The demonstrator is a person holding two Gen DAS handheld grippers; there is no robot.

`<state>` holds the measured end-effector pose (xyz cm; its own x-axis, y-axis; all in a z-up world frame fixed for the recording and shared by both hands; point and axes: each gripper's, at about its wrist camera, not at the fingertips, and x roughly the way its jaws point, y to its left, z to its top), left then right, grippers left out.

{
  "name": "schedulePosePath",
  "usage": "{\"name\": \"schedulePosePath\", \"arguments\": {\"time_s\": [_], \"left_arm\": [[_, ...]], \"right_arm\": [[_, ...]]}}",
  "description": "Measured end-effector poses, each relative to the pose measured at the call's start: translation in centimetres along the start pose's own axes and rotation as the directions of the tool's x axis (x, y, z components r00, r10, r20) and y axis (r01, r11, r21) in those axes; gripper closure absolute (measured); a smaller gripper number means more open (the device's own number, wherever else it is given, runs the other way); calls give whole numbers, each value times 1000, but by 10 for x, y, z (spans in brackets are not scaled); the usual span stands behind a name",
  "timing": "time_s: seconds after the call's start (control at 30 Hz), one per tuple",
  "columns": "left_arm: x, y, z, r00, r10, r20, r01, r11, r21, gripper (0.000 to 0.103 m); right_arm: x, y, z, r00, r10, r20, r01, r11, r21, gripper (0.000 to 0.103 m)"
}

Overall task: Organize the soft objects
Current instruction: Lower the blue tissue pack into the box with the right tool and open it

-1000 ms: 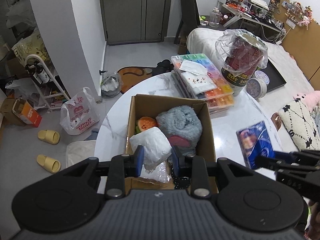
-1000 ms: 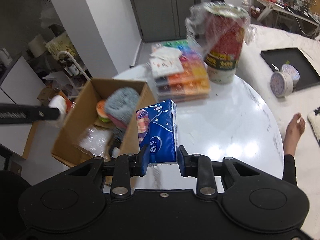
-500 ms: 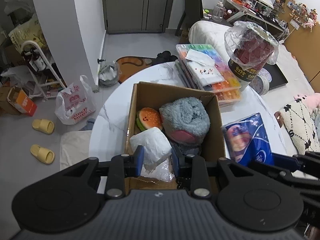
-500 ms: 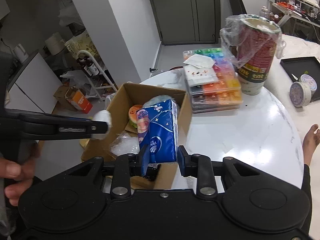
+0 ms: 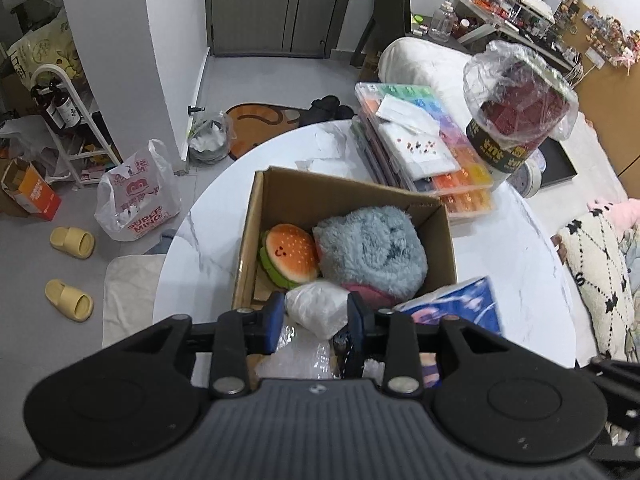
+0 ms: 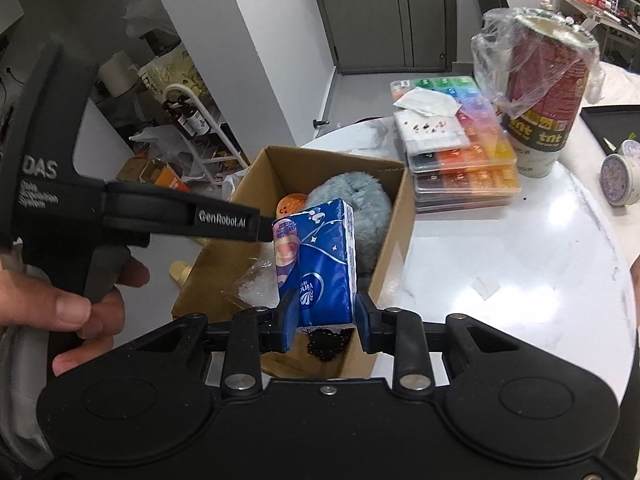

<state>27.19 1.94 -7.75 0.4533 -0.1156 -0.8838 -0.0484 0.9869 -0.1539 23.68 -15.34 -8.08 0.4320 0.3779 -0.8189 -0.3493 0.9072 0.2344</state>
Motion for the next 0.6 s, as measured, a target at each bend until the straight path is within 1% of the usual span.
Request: {"name": "schedulePosePath", "arguments": {"time_s": [0.13,0.23,0.4,0.53,0.6], "left_arm": [[-13,6,2,999,23,38,-23,1000,5,65],[-23,12,3,998,29,50,-29,1000,-2,64],[-31,18,3,998,38,59,-38,999,-2,59],[-36,19,-2,998,34,58,-34,999,5,58],[-37,20,-5,998,33,56,-33,999,6,57]], "right_arm": [[9,6,1,1000,11,-14,-11,1000,-6,74],[15,10,1,999,23,-26,-23,1000,-9,73],[26,16,0,998,32,-47,-33,999,-6,73],[33,19,-3,997,42,-69,-42,999,3,73],[37,20,-5,995,60,-85,-58,998,20,71]]}}
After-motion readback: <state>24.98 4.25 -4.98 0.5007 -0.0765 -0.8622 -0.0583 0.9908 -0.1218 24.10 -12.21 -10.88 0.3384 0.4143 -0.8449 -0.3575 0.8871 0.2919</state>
